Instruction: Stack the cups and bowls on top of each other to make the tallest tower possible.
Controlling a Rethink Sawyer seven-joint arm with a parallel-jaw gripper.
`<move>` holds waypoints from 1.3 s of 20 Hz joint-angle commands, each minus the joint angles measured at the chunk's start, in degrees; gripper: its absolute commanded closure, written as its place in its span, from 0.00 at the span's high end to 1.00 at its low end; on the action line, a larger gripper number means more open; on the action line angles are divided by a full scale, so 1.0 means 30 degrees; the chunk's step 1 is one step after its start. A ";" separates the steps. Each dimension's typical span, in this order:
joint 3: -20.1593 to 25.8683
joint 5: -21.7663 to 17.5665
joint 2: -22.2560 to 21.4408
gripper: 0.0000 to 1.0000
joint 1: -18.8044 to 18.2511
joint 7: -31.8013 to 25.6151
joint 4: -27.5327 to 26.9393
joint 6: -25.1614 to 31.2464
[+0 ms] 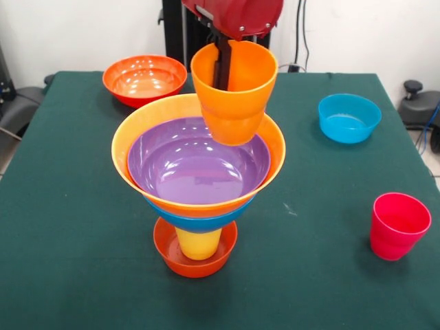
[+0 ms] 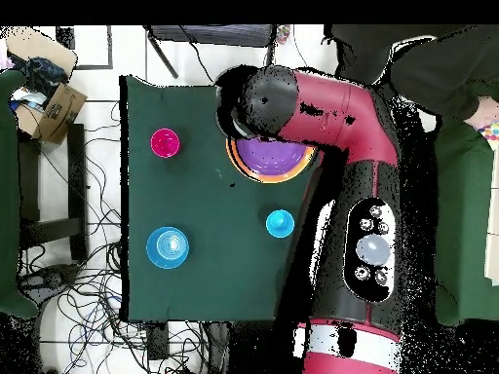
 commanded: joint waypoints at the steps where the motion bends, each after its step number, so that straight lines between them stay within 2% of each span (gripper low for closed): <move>1: 0.2015 -0.1671 0.0476 0.00 -0.0581 -0.4980 0.1564 0.0218; 26: 0.2597 -0.2193 0.0328 0.00 -0.1004 -0.4908 0.2124 -0.0311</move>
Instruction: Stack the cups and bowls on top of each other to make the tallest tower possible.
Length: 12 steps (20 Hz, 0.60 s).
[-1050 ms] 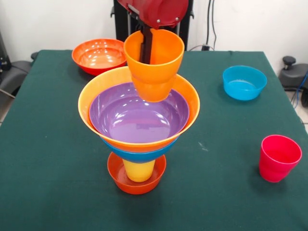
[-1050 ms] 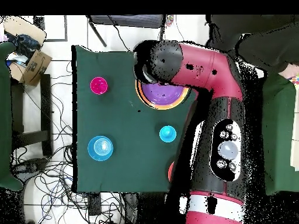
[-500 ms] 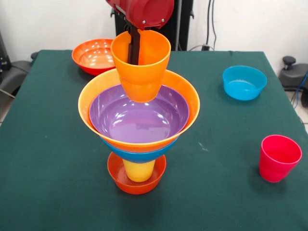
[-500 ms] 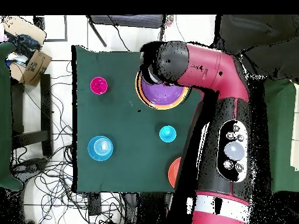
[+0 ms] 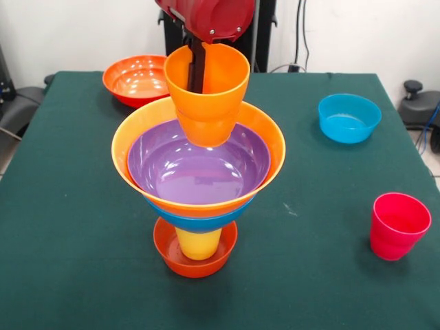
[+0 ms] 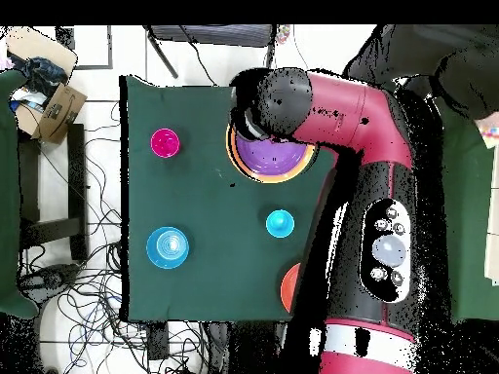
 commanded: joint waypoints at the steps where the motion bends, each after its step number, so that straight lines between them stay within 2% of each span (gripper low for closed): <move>1: 0.2158 -0.1410 0.0383 0.00 -0.0366 -0.4899 0.2171 -0.0352; 12: 0.2241 -0.1770 0.0459 0.00 -0.0466 -0.4676 0.2277 -0.0586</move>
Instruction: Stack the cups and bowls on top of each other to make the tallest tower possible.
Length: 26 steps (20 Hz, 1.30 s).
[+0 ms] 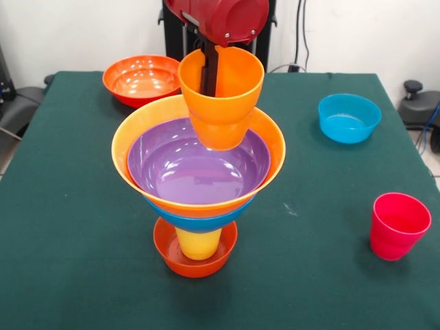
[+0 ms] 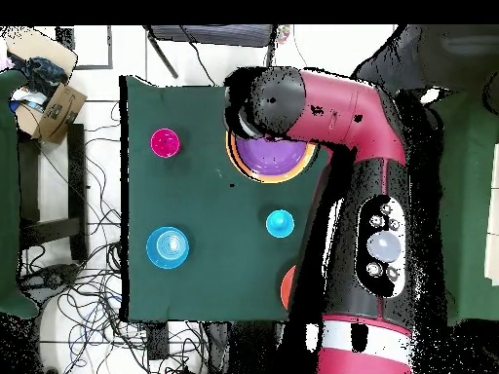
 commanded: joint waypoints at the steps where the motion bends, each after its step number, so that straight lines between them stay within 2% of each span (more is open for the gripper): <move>1: 0.1794 -0.1550 0.0442 0.00 -0.0497 -0.4660 0.2371 -0.0491; 26: 0.2242 -0.2164 0.0026 0.00 -0.1072 -0.4402 0.4174 -0.2169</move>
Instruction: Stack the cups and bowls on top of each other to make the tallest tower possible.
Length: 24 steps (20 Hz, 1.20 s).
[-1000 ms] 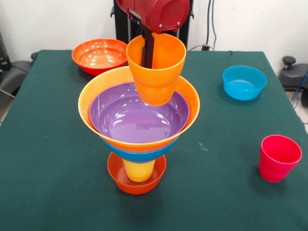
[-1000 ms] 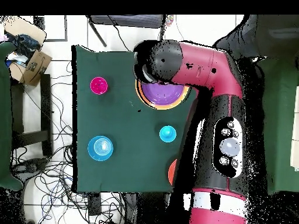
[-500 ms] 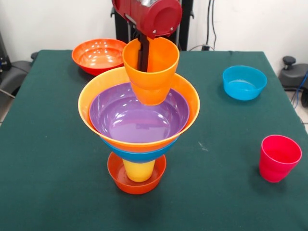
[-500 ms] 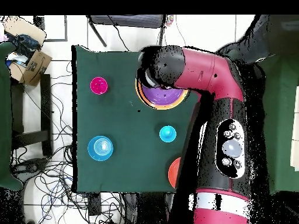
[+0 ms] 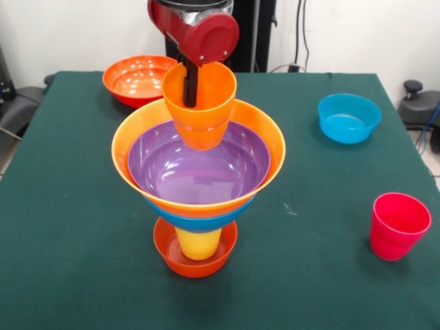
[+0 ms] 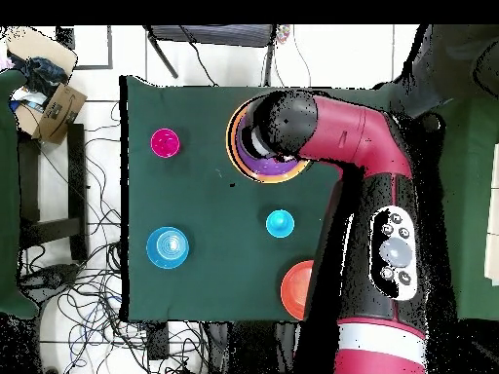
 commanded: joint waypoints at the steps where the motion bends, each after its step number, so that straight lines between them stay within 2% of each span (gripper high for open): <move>1: 0.1988 -0.1663 0.0072 0.00 -0.0167 -0.4307 0.2278 -0.1901; 8: 0.1954 -0.1887 0.0197 0.00 0.0034 -0.3489 0.2060 -0.2349; 24: 0.2127 -0.1876 0.0440 0.00 -0.0068 -0.2960 0.2177 -0.3534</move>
